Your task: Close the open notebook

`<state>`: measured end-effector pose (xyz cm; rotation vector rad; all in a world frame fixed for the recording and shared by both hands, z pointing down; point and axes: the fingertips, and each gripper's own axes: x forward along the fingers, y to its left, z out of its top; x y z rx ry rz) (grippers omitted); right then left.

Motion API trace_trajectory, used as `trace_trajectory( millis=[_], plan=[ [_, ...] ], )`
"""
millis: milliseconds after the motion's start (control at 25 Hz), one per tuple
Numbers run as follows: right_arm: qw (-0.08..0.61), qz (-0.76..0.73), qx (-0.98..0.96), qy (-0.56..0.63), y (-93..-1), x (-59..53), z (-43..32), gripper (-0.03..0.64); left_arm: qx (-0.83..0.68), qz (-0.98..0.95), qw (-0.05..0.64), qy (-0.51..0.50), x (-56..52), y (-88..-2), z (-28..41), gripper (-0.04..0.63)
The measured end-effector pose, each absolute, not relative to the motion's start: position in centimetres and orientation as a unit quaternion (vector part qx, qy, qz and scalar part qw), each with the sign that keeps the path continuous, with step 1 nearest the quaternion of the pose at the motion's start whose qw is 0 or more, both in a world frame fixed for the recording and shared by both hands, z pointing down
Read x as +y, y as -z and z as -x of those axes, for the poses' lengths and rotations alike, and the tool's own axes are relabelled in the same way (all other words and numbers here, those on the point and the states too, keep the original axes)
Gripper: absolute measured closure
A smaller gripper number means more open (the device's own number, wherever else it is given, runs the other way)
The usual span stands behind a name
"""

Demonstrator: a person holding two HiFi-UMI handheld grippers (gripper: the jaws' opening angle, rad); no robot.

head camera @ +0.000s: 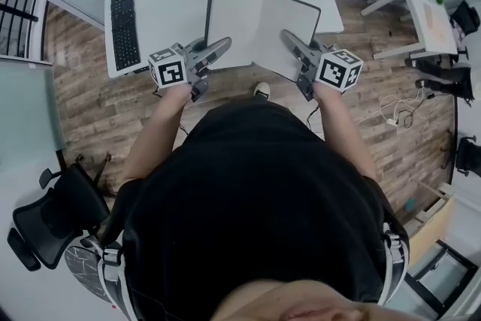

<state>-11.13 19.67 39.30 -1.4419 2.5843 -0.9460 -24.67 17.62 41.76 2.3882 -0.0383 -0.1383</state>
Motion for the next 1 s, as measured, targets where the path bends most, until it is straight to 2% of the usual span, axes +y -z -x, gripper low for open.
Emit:
trace_trajectory(
  millis=[1000],
  plan=[
    [0.036,0.429,0.854,0.291,-39.9,18.1,11.5,0.554,-0.052,-0.935,0.347,0.045,17.1,-41.7,24.9,0.537]
  ],
)
